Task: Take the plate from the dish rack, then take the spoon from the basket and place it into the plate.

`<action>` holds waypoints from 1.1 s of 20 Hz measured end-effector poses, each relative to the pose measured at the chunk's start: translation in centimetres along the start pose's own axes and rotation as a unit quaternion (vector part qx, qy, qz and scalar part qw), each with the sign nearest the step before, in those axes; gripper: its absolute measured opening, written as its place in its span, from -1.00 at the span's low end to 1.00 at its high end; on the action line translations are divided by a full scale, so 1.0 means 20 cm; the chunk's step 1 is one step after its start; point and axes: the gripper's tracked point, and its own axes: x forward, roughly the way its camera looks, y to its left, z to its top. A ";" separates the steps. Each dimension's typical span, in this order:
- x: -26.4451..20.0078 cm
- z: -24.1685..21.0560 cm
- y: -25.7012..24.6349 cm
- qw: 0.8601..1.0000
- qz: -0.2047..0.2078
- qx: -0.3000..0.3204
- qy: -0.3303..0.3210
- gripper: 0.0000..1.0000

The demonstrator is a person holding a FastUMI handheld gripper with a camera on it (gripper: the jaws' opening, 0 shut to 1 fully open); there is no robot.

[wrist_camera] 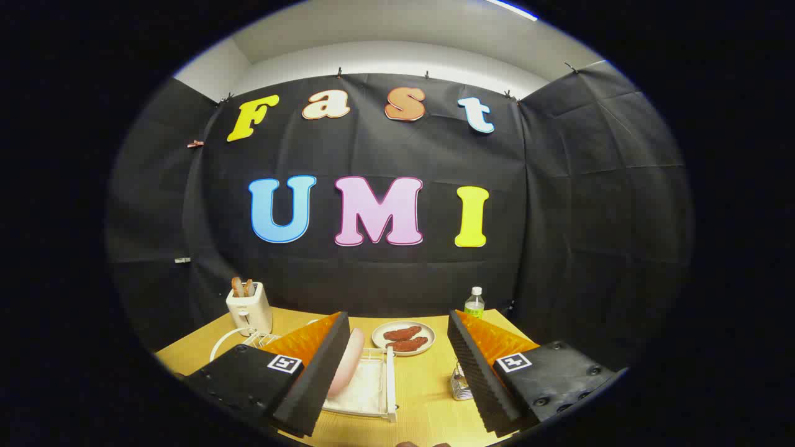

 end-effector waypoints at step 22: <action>0.07 -0.10 0.18 0.998 0.032 0.008 0.053 0.95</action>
